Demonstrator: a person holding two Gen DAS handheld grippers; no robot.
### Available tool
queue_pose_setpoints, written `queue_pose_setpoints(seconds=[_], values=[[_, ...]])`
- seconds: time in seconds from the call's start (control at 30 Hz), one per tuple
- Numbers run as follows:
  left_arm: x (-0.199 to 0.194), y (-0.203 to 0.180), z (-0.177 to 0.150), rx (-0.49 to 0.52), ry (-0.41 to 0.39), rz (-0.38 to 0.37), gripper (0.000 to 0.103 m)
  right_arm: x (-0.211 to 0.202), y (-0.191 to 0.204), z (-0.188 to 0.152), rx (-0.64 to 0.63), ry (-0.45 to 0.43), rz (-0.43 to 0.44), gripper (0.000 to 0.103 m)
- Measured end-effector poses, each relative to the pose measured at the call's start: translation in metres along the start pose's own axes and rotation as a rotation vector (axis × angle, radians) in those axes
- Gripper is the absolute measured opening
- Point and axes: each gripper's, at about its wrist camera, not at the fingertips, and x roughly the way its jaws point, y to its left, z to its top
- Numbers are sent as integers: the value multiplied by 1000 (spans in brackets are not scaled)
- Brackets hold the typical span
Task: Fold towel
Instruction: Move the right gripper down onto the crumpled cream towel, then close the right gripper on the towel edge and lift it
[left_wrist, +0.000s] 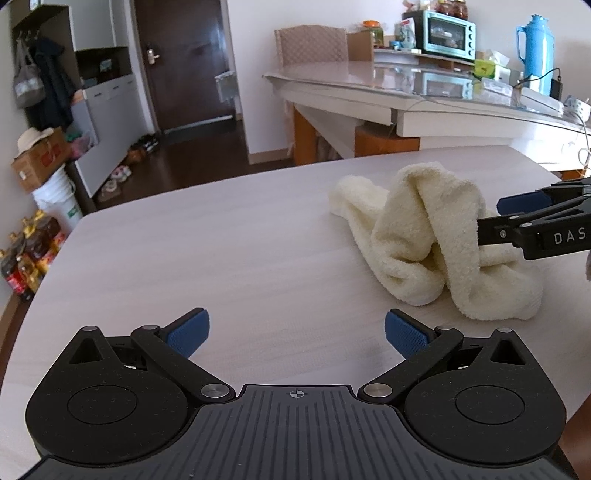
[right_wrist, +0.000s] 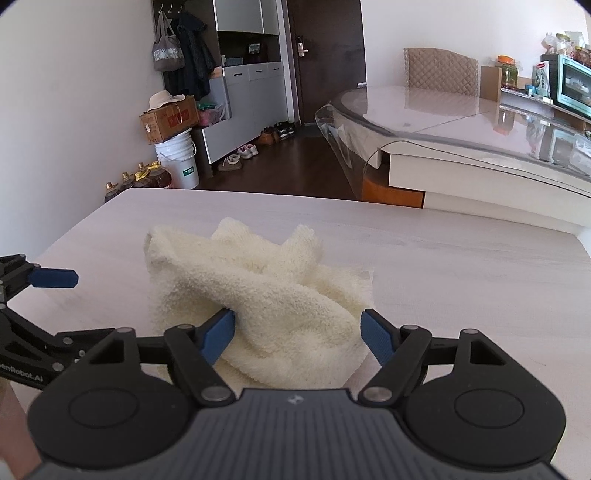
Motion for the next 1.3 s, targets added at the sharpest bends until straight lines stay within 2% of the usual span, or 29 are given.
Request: queue_pose_setpoints(seconds=[0.1,0.3,0.4,0.47,0.73,1.13,1.3], values=[[2,0,0,3,9,5,103,3,1,0,-3,4,2,77],[3,-1,3,13,21,16,103,5,4,1,-12,4,3,65],[4,0,2,9,24,13,103,6,6,2,-16,3,4,54],[5,0,2,8,25,12,103,6,8,3,-20,3,4,41],[6,3,0,2,24,6,103,4,15,4,-37,-9,1,14],[-2,7,-4,2,17,12,103,-14,30,8,-89,-62,-23,11],[-5,9,-3,-3,6,13,103,-11,36,10,-117,-38,-37,11]])
